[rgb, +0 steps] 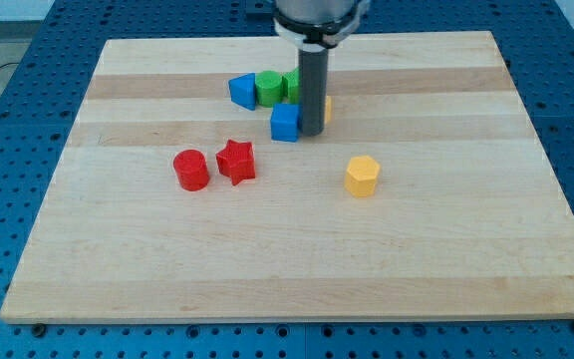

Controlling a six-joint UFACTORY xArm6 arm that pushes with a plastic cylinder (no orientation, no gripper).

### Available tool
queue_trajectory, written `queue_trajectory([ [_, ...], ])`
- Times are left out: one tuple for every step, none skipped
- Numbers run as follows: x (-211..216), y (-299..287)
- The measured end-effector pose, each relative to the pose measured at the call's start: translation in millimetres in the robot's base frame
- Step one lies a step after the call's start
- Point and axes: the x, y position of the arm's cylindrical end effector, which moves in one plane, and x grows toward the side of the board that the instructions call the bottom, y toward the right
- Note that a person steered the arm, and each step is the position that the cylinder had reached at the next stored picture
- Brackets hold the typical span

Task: Place the yellow heart to the bottom right of the green circle

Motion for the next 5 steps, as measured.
queue_trajectory([
  [11.6, -2.8],
  [20.6, 32.3],
  [9.0, 60.2],
  [-13.6, 65.2],
  [-24.6, 62.4],
])
